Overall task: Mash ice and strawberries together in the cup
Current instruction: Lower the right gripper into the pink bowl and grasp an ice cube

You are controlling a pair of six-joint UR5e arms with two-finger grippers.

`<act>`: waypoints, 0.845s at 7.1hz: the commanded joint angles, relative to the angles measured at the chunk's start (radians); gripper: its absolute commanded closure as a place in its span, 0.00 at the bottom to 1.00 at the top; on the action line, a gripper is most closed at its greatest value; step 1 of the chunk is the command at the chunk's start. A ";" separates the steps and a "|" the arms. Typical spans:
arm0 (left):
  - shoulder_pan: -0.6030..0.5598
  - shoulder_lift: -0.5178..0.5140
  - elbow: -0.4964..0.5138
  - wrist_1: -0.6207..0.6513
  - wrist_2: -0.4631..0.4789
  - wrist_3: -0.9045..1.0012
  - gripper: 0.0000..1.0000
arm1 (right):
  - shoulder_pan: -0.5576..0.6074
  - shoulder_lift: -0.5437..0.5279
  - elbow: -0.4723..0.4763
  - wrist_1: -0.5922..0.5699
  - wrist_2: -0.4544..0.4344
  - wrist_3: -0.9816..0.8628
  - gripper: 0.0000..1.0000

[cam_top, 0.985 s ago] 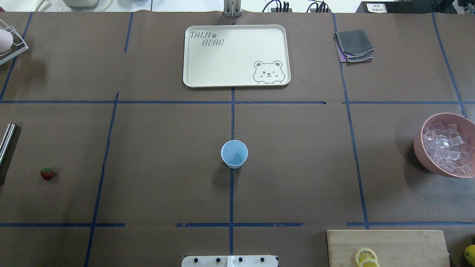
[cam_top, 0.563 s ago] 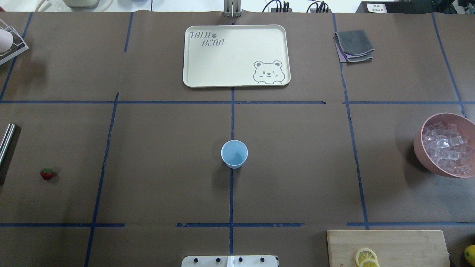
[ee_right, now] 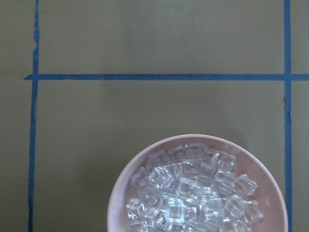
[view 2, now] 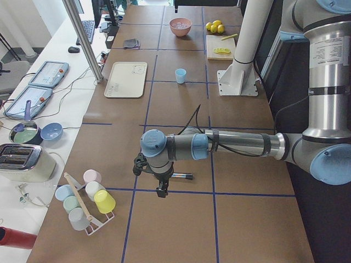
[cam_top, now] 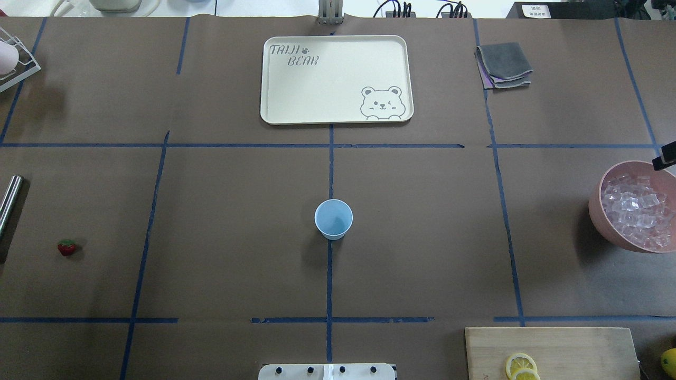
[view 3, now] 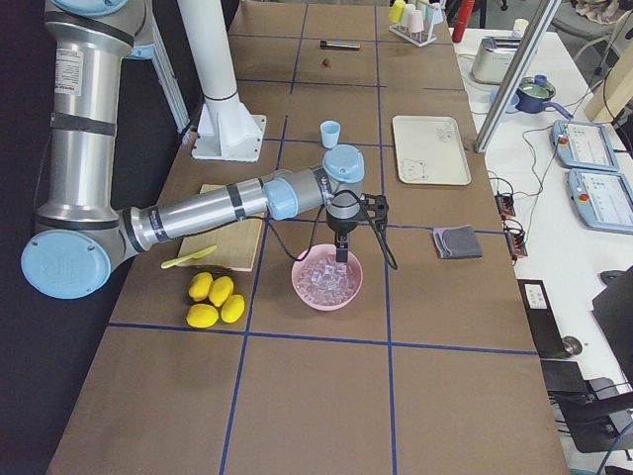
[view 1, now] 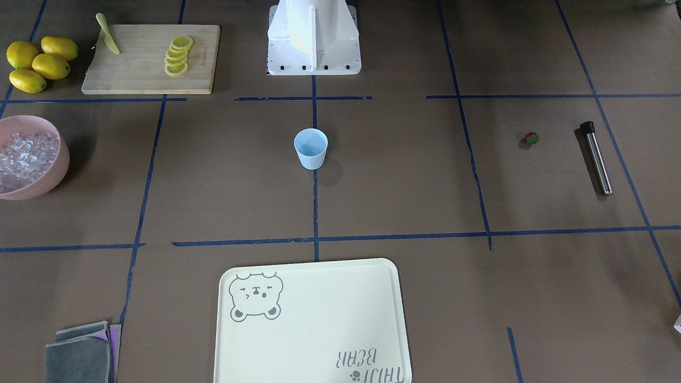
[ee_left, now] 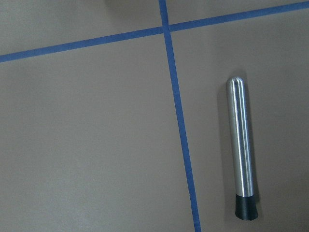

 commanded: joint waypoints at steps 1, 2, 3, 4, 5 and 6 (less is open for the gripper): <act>0.000 0.000 0.000 -0.001 0.000 -0.002 0.00 | -0.101 -0.033 -0.020 0.142 -0.065 0.180 0.01; 0.000 0.000 0.000 -0.001 0.000 0.000 0.00 | -0.139 -0.035 -0.028 0.155 -0.100 0.224 0.04; 0.000 0.000 0.000 -0.001 -0.002 -0.002 0.00 | -0.172 -0.035 -0.048 0.169 -0.144 0.229 0.05; 0.000 0.000 0.000 -0.001 -0.002 -0.002 0.00 | -0.175 -0.035 -0.078 0.205 -0.148 0.230 0.10; 0.000 0.000 0.000 -0.001 -0.002 -0.002 0.00 | -0.176 -0.035 -0.100 0.239 -0.146 0.231 0.12; 0.000 0.000 -0.001 -0.001 -0.002 -0.002 0.00 | -0.190 -0.035 -0.104 0.240 -0.148 0.230 0.15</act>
